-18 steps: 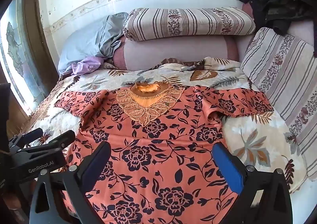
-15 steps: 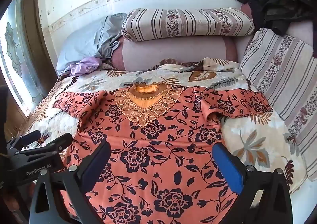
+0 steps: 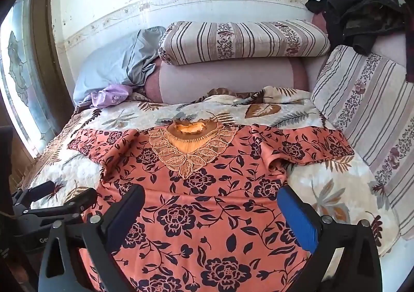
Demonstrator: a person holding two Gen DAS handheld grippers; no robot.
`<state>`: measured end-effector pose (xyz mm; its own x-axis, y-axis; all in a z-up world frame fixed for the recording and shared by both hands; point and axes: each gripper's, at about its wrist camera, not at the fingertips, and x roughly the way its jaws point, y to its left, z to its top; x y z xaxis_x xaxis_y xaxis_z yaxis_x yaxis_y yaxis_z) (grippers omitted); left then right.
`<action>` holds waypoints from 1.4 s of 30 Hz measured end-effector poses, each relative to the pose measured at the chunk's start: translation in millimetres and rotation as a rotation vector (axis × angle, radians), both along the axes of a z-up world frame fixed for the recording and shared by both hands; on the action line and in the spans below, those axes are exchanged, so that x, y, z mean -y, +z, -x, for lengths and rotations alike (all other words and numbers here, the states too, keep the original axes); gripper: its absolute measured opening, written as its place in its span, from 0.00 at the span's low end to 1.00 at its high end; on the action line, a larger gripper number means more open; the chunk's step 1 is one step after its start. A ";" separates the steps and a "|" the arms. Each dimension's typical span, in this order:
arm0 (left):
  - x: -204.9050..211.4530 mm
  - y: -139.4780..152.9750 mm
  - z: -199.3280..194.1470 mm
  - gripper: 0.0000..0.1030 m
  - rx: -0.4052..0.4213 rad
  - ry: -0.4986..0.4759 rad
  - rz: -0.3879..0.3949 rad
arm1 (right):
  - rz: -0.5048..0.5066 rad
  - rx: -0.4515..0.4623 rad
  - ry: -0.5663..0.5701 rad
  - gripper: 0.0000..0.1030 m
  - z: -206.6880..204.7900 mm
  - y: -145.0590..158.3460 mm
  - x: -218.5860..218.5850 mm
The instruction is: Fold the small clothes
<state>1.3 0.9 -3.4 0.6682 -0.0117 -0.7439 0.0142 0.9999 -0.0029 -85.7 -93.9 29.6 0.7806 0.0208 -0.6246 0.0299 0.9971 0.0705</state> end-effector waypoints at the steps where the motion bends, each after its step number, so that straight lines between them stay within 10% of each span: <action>1: -0.3 0.1 0.1 1.00 0.001 0.001 0.001 | 0.000 0.006 0.000 1.00 0.5 1.6 -0.6; 42: 0.2 5.9 -0.1 1.00 -0.005 0.000 -0.001 | 0.017 0.003 0.014 1.00 -2.4 6.1 -5.1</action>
<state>1.4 0.7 2.6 0.6646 -0.0108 -0.7471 0.0145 0.9999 -0.0016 -83.3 -88.8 35.7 0.7825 0.0214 -0.6223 0.0155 0.9984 0.0538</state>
